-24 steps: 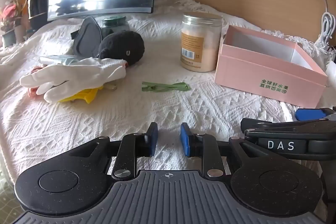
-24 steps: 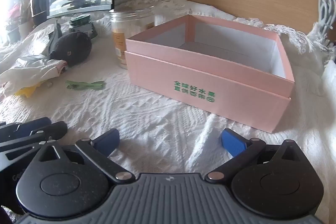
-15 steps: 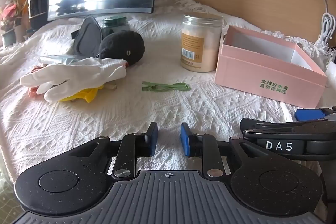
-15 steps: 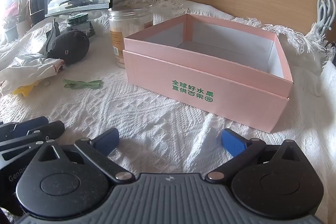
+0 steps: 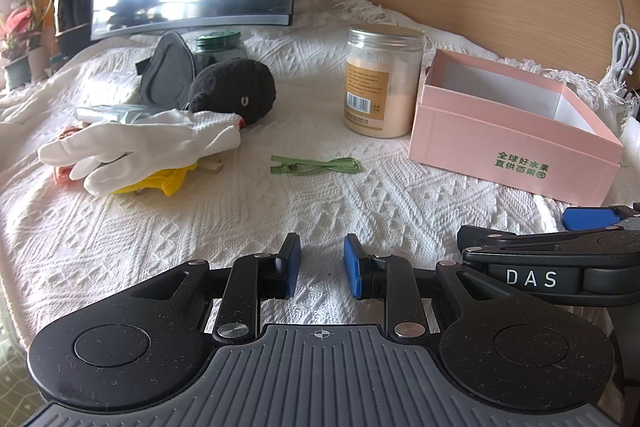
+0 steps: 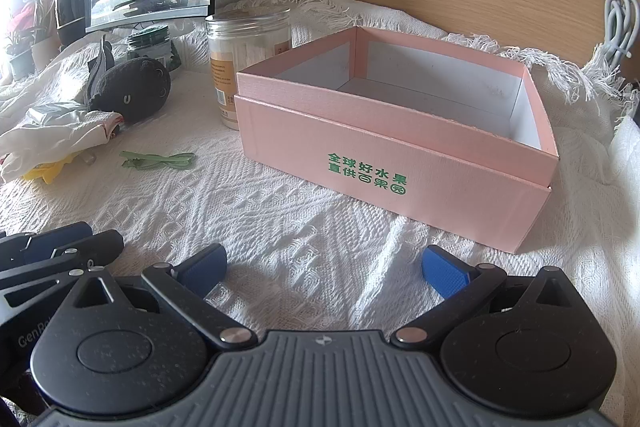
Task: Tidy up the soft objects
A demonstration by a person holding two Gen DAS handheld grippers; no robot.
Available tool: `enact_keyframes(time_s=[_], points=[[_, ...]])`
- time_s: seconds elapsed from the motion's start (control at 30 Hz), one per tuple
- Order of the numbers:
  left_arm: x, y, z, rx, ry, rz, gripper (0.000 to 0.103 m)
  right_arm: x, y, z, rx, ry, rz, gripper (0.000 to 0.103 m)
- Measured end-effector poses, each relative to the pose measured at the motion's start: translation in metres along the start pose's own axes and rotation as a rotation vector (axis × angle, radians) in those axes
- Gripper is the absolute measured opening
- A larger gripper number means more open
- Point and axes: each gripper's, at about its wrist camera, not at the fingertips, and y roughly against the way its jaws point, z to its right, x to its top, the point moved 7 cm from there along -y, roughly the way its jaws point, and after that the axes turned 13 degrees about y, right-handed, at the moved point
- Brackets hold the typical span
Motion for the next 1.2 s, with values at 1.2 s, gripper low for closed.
enact_keyframes(time_s=[1.2], points=[[0.0002, 0.0008, 0.0027, 0.009, -0.012, 0.003, 0.027, 0.0, -0.0006, -0.0007, -0.005, 0.005, 0.001, 0.103]])
